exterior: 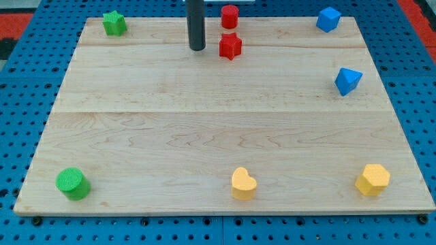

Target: Slide the red star a bit up

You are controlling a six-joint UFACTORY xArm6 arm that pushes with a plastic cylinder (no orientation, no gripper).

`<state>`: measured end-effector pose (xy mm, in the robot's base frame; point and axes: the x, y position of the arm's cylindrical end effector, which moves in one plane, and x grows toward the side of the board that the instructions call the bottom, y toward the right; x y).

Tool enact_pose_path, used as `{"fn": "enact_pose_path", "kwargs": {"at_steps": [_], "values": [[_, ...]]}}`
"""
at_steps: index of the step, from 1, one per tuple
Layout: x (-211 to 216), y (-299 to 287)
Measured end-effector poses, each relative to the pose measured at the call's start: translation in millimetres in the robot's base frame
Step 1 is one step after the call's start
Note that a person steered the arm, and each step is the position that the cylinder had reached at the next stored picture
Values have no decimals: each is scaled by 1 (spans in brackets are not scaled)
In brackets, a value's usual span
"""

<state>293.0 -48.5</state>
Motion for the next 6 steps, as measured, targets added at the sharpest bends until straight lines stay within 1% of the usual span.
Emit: {"fn": "enact_pose_path", "kwargs": {"at_steps": [1, 2, 3, 4, 5, 6], "values": [[34, 4], [38, 36], [-1, 49], [-40, 49], [-47, 49], [-22, 49]]}}
